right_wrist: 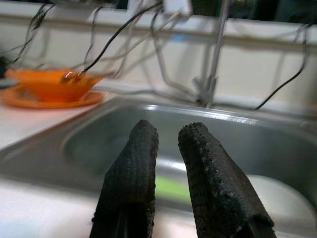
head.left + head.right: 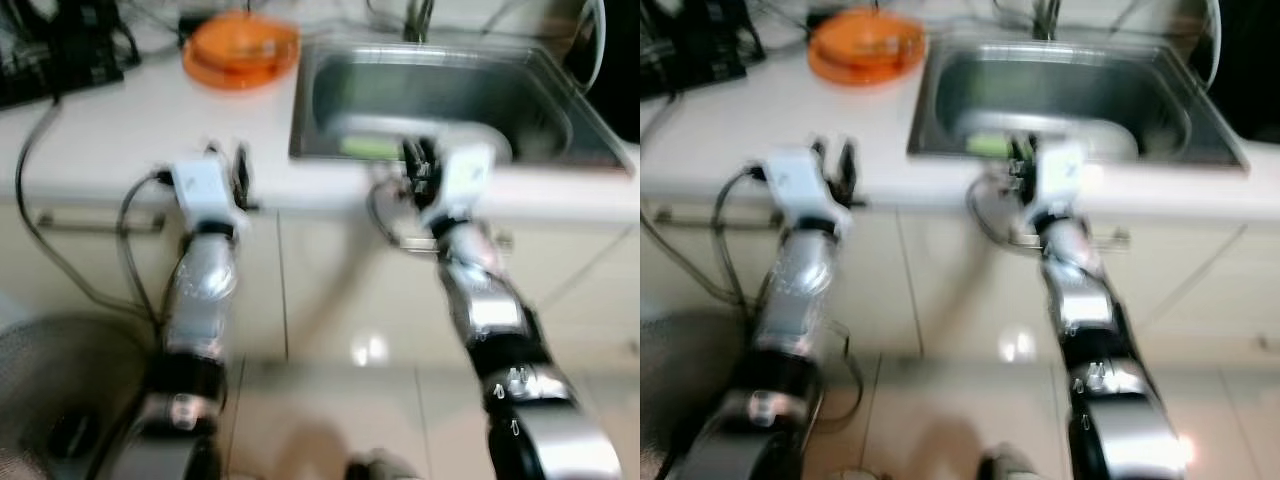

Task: Kitchen organization

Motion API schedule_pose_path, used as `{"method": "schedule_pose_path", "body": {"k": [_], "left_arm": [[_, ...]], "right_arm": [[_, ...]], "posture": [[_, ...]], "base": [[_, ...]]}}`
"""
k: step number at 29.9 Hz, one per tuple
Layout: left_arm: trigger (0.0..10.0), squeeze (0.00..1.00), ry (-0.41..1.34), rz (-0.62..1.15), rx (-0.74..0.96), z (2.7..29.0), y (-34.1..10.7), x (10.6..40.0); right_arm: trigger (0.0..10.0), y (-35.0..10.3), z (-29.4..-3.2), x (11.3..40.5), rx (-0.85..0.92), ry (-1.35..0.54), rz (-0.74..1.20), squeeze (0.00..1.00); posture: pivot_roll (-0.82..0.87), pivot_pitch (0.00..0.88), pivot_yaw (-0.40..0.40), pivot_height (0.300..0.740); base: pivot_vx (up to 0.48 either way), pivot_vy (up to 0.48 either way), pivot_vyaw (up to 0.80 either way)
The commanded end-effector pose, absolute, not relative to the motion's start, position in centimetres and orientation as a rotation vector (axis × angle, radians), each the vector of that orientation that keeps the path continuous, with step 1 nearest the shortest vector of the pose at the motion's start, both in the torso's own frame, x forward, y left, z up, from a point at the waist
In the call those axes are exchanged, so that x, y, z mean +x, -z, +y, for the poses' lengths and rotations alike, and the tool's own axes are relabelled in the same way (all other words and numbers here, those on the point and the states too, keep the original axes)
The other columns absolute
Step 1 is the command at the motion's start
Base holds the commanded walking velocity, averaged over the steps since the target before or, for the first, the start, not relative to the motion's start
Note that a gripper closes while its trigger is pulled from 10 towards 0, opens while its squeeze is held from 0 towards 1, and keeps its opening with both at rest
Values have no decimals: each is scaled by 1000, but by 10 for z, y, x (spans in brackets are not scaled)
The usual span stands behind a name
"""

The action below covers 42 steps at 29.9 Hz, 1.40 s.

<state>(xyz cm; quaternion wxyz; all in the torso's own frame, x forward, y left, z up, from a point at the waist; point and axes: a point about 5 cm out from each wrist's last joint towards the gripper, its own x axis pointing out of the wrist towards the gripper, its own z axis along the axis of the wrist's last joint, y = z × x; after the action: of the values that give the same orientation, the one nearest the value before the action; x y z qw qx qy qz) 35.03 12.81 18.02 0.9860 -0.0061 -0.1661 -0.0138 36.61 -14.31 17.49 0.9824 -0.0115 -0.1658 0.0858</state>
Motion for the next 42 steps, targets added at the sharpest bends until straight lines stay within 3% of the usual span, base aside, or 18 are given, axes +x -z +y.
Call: {"method": "schedule_pose_path", "body": {"k": [1, 22, 31, 42], "left_arm": [[10000, 0, -5, -345, 4, 138, -183, 350], [10000, 0, 11, -357, 8, 135, -186, 351], [10000, 0, 13, -361, 10, 134, -187, 351], [10000, 0, 25, -370, 6, 132, -189, 350]], "right_arm": [[10000, -183, -132, 367, -8, -203, -363, 0], [10000, -185, -130, 366, -38, -219, -394, 0], [10000, -184, -131, 365, -13, -213, -395, 0], [10000, -184, -133, 365, -5, -211, -390, 0]], "posture": [[82, 90, -27, 740], [80, 75, -22, 740], [81, 78, -23, 740], [78, 83, -25, 740]], "base": [[420, 0, 0], [420, 0, 0], [390, 0, 345], [0, 0, 0]]}}
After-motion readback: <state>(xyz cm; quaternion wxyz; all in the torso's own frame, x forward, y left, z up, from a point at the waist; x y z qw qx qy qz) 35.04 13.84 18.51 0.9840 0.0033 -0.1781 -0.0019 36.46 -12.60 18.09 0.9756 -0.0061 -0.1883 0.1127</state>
